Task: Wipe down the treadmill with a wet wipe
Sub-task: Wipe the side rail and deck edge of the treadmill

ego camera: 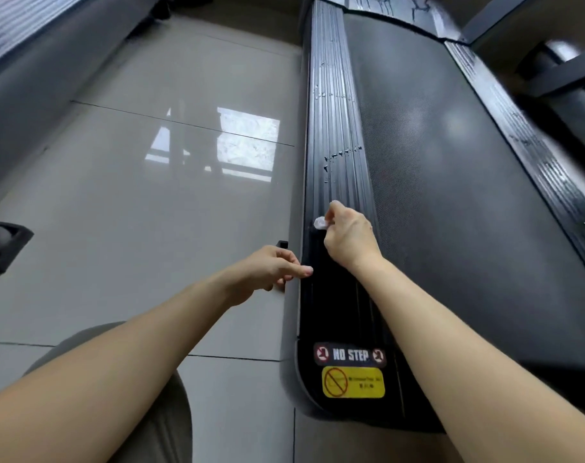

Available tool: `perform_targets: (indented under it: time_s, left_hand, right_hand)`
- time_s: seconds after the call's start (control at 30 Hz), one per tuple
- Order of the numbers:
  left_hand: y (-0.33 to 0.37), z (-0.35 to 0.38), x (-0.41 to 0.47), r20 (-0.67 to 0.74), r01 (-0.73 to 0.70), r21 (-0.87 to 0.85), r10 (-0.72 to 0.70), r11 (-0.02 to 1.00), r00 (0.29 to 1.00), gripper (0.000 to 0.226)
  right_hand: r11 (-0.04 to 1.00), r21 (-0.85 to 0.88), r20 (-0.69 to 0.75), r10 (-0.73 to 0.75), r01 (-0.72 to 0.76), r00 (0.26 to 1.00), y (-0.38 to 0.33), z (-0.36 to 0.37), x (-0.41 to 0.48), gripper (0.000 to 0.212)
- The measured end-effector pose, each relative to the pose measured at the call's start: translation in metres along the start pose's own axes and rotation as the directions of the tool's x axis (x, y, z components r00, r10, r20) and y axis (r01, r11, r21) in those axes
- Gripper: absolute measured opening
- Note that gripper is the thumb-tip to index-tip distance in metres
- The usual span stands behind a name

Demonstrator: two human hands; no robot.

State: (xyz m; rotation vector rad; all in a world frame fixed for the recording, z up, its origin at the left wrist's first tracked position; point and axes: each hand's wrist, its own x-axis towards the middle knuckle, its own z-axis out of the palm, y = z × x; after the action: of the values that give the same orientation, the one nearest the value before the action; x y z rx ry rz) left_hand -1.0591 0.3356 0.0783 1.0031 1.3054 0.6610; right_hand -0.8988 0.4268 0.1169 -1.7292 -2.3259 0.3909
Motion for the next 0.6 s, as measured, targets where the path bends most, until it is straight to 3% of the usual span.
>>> perform_targets:
  time_s: [0.17, 0.33, 0.43, 0.5, 0.6]
  left_hand:
    - [0.004, -0.001, -0.002, -0.004, -0.004, -0.020, 0.004, 1.000, 1.000, 0.036]
    - [0.005, 0.018, -0.006, -0.225, -0.086, 0.033, 0.091, 0.996, 0.970, 0.031]
    - [0.001, 0.031, -0.005, -0.332, -0.106, 0.117, 0.140, 0.987, 0.933, 0.036]
    - [0.001, 0.031, -0.004, -0.333, -0.098, 0.116, 0.132, 0.988, 0.933, 0.039]
    - [0.005, 0.029, -0.005, -0.306, -0.080, 0.083, 0.101, 0.993, 0.946, 0.040]
  right_hand:
    - [0.985, 0.135, 0.026, -0.114, 0.110, 0.993, 0.011, -0.006, -0.095, 0.010]
    - [0.967, 0.181, 0.077, -0.196, 0.179, 0.978, 0.014, -0.011, -0.164, 0.014]
    - [0.977, 0.148, 0.042, -0.163, 0.155, 0.986, 0.019, -0.007, -0.130, 0.021]
    - [0.993, 0.083, 0.006, -0.087, 0.086, 0.996, 0.024, -0.004, -0.084, 0.012]
    - [1.000, 0.012, -0.015, -0.020, 0.020, 1.000, 0.022, -0.007, -0.017, 0.014]
